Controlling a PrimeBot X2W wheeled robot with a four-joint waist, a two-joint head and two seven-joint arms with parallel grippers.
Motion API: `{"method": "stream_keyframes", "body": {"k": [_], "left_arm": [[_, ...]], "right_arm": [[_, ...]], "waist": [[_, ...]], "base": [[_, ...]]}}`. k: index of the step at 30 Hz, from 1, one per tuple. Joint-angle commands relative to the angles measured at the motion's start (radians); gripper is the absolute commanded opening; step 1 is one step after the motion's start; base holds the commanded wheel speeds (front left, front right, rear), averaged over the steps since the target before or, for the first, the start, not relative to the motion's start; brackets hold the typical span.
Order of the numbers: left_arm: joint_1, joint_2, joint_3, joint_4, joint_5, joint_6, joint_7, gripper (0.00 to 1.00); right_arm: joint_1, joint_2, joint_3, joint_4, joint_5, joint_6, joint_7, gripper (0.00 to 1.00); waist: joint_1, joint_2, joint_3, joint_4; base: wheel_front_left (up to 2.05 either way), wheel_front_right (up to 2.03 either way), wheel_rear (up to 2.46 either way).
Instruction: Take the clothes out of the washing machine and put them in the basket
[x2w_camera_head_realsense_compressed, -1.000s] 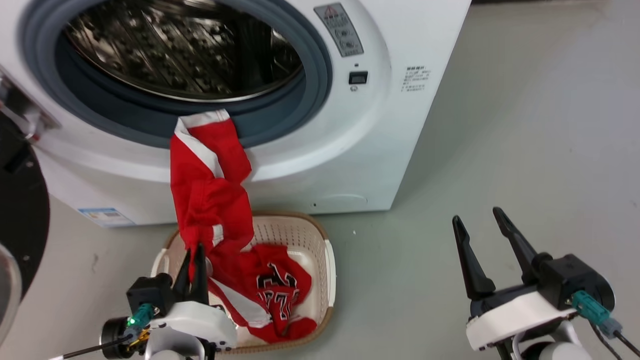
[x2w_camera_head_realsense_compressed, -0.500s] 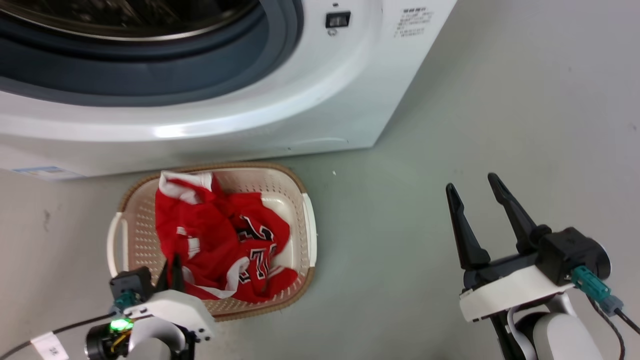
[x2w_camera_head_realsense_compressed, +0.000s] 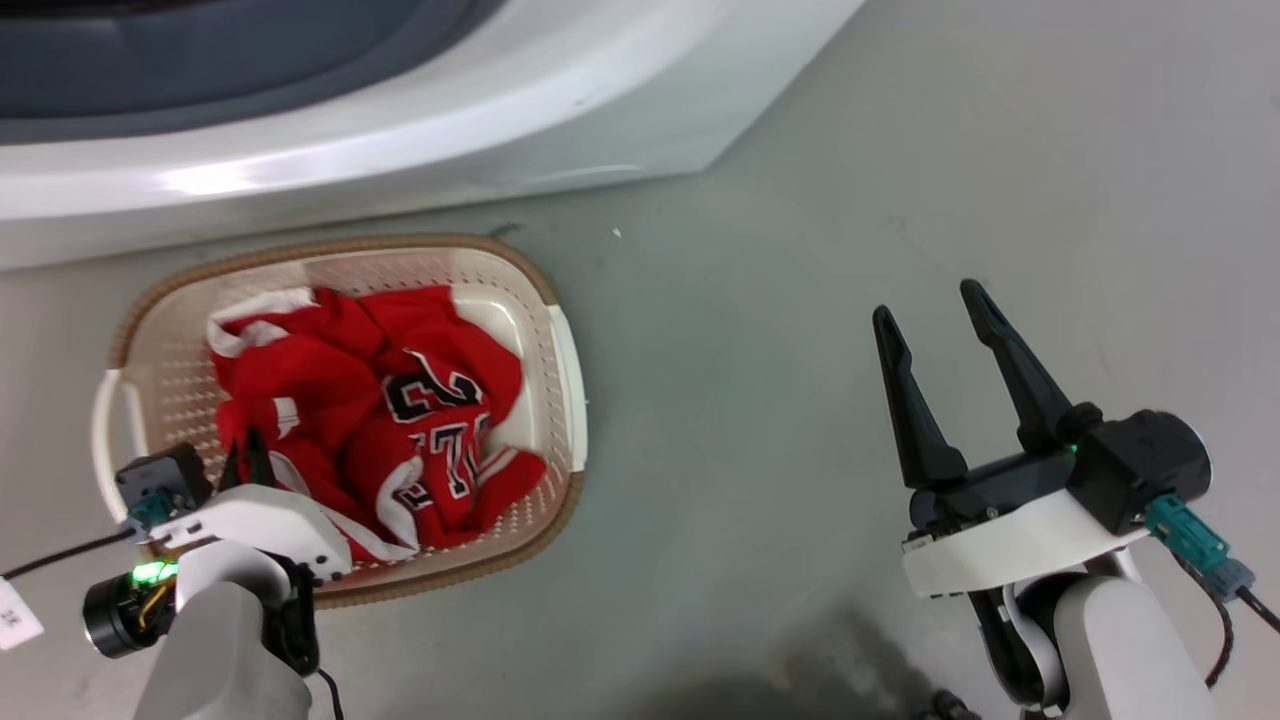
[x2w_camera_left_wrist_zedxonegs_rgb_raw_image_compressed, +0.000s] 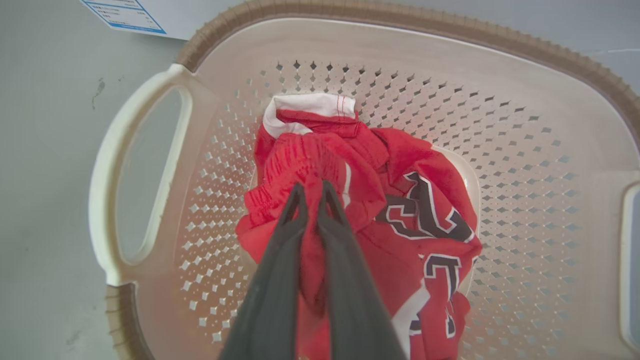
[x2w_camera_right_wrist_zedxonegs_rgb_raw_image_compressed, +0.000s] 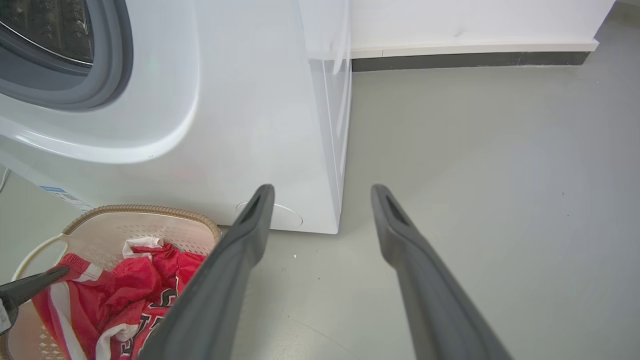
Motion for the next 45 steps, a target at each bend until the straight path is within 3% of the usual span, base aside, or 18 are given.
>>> {"method": "stream_keyframes", "body": {"k": [1,13,14,15,16,17,30,45], "left_arm": [[-0.017,0.007,0.008,0.014,0.004,-0.003,-0.005,0.00],[-0.118,0.026,0.050,0.138,0.023,0.000,-0.005,0.00],[-0.124,0.028,0.051,0.150,0.025,-0.001,-0.005,0.29],[-0.130,0.029,0.051,0.160,0.026,-0.002,-0.004,0.49],[-0.135,0.034,0.052,0.170,0.026,-0.004,-0.004,0.83],[-0.135,0.038,0.054,0.179,0.027,-0.006,-0.004,1.00],[-0.036,-0.021,0.079,0.159,0.038,-0.024,-0.004,1.00],[0.117,-0.101,0.021,-0.091,0.086,-0.086,-0.004,1.00]], "right_arm": [[-0.019,0.002,0.004,0.000,0.002,-0.001,-0.006,1.00],[-0.058,0.002,0.028,0.044,0.026,-0.001,-0.041,1.00],[-0.065,0.002,0.029,0.048,0.025,-0.001,-0.043,1.00],[-0.070,0.002,0.028,0.049,0.024,-0.001,-0.047,1.00],[-0.072,0.002,0.028,0.053,0.027,-0.001,-0.046,1.00],[-0.070,0.002,0.027,0.058,0.027,-0.001,-0.048,1.00],[-0.032,0.002,0.002,0.110,0.013,-0.001,-0.055,1.00],[0.094,0.002,-0.071,0.084,-0.030,-0.001,0.012,1.00]], "waist": [[-0.0002,0.0000,0.038,-0.027],[-0.0002,0.0000,0.100,-0.066],[-0.0002,0.0000,0.097,-0.068],[-0.0002,0.0000,0.095,-0.068],[-0.0002,0.0000,0.090,-0.069],[-0.0002,0.0000,0.082,-0.068],[-0.0002,0.0000,-0.138,-0.019],[-0.0002,0.0000,-0.409,0.064]], "base": [[0.00,0.00,0.00],[0.00,0.00,0.00],[0.00,0.00,0.00],[0.00,0.00,0.00],[0.00,0.00,0.00],[0.00,0.00,0.00],[0.00,0.00,0.00],[0.00,0.00,0.00]]}}
